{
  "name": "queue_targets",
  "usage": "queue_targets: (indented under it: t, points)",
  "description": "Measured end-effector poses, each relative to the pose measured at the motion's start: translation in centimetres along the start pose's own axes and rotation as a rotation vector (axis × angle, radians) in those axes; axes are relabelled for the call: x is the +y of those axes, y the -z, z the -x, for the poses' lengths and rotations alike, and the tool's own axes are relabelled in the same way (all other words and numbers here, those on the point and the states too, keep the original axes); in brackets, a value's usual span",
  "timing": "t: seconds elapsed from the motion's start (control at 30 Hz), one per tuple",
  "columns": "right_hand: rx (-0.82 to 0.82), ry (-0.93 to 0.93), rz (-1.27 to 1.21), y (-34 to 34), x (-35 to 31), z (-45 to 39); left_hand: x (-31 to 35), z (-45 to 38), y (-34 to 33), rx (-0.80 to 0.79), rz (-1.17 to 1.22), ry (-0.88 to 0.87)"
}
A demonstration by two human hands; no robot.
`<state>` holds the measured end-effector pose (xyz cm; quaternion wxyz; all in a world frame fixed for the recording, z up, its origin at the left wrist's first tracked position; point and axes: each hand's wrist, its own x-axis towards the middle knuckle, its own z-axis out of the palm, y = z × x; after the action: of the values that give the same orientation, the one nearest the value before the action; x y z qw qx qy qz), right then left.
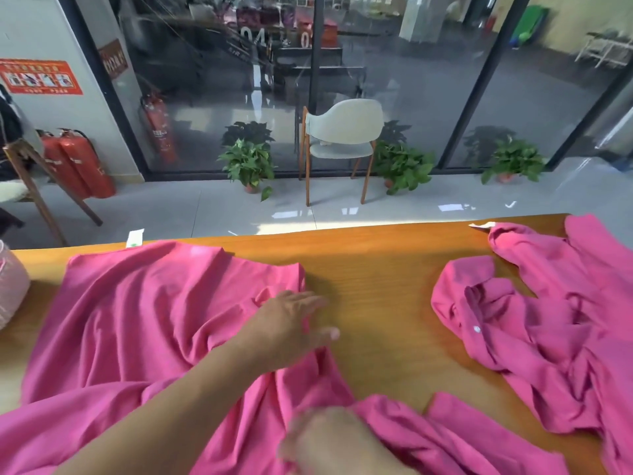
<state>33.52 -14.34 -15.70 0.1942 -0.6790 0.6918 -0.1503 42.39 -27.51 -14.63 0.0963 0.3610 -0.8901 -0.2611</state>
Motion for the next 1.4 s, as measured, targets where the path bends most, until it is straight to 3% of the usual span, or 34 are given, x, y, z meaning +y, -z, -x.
queue_targets:
  t: [0.03, 0.1, 0.17, 0.23, 0.33, 0.5, 0.57, 0.6, 0.67, 0.73, 0.8, 0.83, 0.87, 0.93, 0.97, 1.07, 1.17, 1.23, 1.33, 1.4]
  points:
    - [-0.021, -0.003, -0.02, 0.1, -0.2, 0.5, -0.4, 0.4, -0.4, -0.15, -0.071, 0.042]
    - [-0.008, 0.064, -0.028, 1.1, 0.4, 1.4, -1.3, 1.6, -1.2, -0.278, -0.182, 0.036]
    - [0.02, 0.052, -0.111, 3.2, 1.2, 2.1, -1.8, 2.5, -1.5, -0.256, -0.15, 0.014]
    - [0.073, -0.138, -0.062, 4.8, 3.4, 1.7, -1.7, 3.2, -0.9, -0.205, -0.108, 0.051]
    - [-0.243, -0.428, 0.126, 6.6, 5.8, 0.6, -1.3, 3.7, 0.5, -0.168, -0.156, 0.132]
    - [-0.559, -0.337, -0.001, 7.6, 5.1, 1.0, 0.0, 4.7, 2.6, -0.366, -0.319, 0.146]
    - [-0.586, -0.315, 0.043, 7.9, 4.6, 1.6, 0.7, 5.1, 3.4, -0.37, -0.354, 0.093]
    - [-0.52, -0.301, 0.051, 8.2, 4.6, 1.8, 0.9, 5.2, 3.9, -0.309, -0.312, 0.062]
    - [-0.253, -0.238, 0.016, 9.2, 4.7, 2.0, 1.1, 5.1, 5.1, -0.017, -0.15, -0.019]
    - [0.168, -0.085, -0.125, 10.9, 4.1, 2.4, 1.4, 5.0, 6.8, 0.342, -0.012, -0.064]
    - [0.609, 0.102, -0.07, 12.8, 2.7, 2.9, 1.9, 4.8, 8.0, 0.61, 0.028, -0.039]
    - [0.687, 0.177, -0.01, 13.5, 1.9, 3.1, 2.1, 4.7, 8.3, 0.69, 0.042, -0.007]
    - [0.661, 0.242, 0.032, 13.6, 1.3, 3.2, 2.2, 4.6, 8.5, 0.728, 0.053, 0.034]
    - [0.378, 0.264, -0.005, 12.6, 0.5, 3.2, 1.7, 4.6, 8.3, 0.717, 0.057, 0.088]
    - [0.271, 0.216, -0.068, 12.0, 0.4, 3.1, 1.3, 4.6, 8.0, 0.704, 0.055, 0.102]
    - [0.186, -0.055, -0.24, 10.9, 2.3, 1.8, 0.3, 5.0, 7.5, 0.72, 0.1, 0.148]
    - [-0.25, -0.276, -0.212, 10.1, 5.4, 0.7, -0.2, 5.3, 7.8, 0.767, 0.144, 0.204]
    - [-0.424, -0.336, -0.277, 9.6, 6.9, 0.8, -0.5, 5.4, 8.4, 0.798, 0.151, 0.231]
    - [-0.427, -0.388, -0.458, 11.0, 7.5, 1.2, -1.3, 5.6, 9.3, 0.792, 0.096, 0.31]
    - [-0.23, -0.364, -0.592, 12.8, 7.1, 0.9, -2.1, 5.7, 9.6, 0.717, -0.046, 0.358]
